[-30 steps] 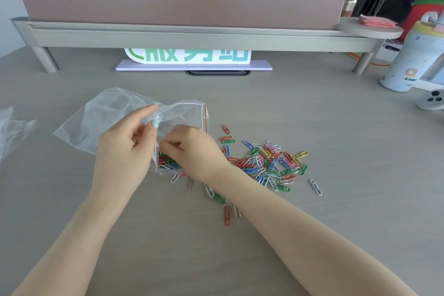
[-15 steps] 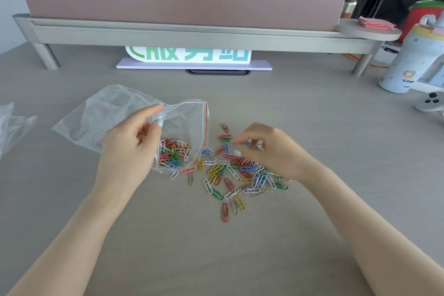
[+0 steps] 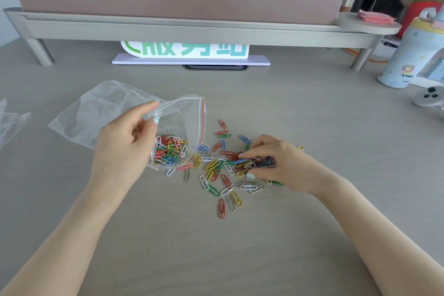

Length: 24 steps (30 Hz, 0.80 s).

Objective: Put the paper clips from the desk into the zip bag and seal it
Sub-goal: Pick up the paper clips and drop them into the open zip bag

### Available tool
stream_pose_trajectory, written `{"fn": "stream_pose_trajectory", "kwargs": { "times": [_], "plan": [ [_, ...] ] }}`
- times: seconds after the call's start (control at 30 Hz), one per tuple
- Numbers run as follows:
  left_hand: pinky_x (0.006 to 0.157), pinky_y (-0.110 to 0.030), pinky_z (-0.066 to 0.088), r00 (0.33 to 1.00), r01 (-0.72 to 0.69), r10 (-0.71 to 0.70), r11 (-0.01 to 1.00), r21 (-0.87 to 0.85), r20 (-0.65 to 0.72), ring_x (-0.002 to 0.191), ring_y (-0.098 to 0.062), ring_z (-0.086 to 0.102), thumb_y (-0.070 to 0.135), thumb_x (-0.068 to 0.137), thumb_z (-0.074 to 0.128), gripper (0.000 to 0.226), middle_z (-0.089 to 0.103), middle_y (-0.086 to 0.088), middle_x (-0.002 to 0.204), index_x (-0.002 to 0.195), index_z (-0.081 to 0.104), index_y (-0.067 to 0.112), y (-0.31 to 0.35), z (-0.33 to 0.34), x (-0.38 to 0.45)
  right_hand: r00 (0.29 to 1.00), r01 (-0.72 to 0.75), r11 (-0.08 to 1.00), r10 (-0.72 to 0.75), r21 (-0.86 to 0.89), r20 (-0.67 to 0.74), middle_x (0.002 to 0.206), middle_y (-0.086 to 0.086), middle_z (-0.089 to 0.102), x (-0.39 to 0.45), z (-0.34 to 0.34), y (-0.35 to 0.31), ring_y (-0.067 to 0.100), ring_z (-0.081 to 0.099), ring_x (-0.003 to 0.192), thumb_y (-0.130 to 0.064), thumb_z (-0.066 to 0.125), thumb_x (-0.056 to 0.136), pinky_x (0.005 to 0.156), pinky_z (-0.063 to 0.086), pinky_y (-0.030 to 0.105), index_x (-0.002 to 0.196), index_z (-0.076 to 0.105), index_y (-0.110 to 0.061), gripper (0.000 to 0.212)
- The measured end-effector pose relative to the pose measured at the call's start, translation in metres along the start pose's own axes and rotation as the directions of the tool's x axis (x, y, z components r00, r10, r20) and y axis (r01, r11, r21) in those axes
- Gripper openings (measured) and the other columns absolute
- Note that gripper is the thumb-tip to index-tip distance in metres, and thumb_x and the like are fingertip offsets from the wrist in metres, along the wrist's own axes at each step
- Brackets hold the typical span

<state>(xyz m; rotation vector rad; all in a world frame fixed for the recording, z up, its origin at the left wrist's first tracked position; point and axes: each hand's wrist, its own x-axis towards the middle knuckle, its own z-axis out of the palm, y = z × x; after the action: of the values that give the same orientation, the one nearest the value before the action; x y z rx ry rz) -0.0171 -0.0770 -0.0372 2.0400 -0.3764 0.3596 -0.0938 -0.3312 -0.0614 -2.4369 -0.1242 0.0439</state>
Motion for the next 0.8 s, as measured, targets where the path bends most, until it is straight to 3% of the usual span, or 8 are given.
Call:
{"fn": "stream_pose_trajectory", "kwargs": {
  "times": [0.27, 0.57, 0.73, 0.8],
  "plan": [
    [0.044, -0.007, 0.030, 1.000, 0.000, 0.000, 1.000, -0.008, -0.002, 0.043, -0.005, 0.041, 0.009, 0.090, 0.049, 0.035, 0.049, 0.013, 0.051, 0.117, 0.062, 0.027, -0.0021, 0.0005, 0.0008, 0.998, 0.020, 0.999, -0.018, 0.030, -0.057, 0.090, -0.002, 0.054, 0.0005, 0.0036, -0.0032, 0.005, 0.050, 0.072, -0.009, 0.070, 0.078, 0.066, 0.038, 0.009, 0.095, 0.068, -0.019, 0.020],
    [0.043, -0.008, 0.030, 1.000, -0.007, 0.007, 1.000, 0.004, 0.000, 0.045, -0.007, 0.041, 0.010, 0.090, 0.049, 0.035, 0.048, 0.007, 0.056, 0.116, 0.062, 0.029, -0.0036, 0.0008, 0.0004, 0.998, 0.003, 1.000, -0.002, 0.019, -0.065, 0.090, -0.003, 0.053, 0.0003, 0.0058, -0.0048, 0.007, 0.051, 0.073, -0.012, 0.068, 0.079, 0.067, 0.039, 0.011, 0.092, 0.066, -0.019, 0.015],
    [0.046, -0.009, 0.033, 1.000, -0.005, 0.005, 1.000, 0.003, 0.015, 0.047, -0.008, 0.042, 0.011, 0.090, 0.049, 0.036, 0.055, -0.010, 0.065, 0.116, 0.061, 0.032, -0.0033, 0.0006, 0.0003, 0.997, 0.003, 0.999, -0.001, 0.034, -0.075, 0.085, -0.008, 0.053, -0.0007, 0.0052, -0.0062, 0.005, 0.050, 0.069, -0.011, 0.068, 0.078, 0.064, 0.039, 0.011, 0.087, 0.067, -0.018, 0.012],
    [0.045, -0.008, 0.032, 1.000, -0.008, 0.008, 1.000, 0.004, 0.012, 0.047, -0.007, 0.042, 0.011, 0.090, 0.049, 0.036, 0.052, -0.004, 0.061, 0.116, 0.061, 0.031, -0.0029, 0.0010, 0.0001, 0.996, 0.006, 0.999, -0.002, 0.046, -0.091, 0.082, -0.008, 0.054, -0.0012, 0.0044, -0.0074, 0.004, 0.051, 0.068, -0.009, 0.069, 0.077, 0.062, 0.040, 0.012, 0.083, 0.067, -0.017, 0.010]
  ]
}}
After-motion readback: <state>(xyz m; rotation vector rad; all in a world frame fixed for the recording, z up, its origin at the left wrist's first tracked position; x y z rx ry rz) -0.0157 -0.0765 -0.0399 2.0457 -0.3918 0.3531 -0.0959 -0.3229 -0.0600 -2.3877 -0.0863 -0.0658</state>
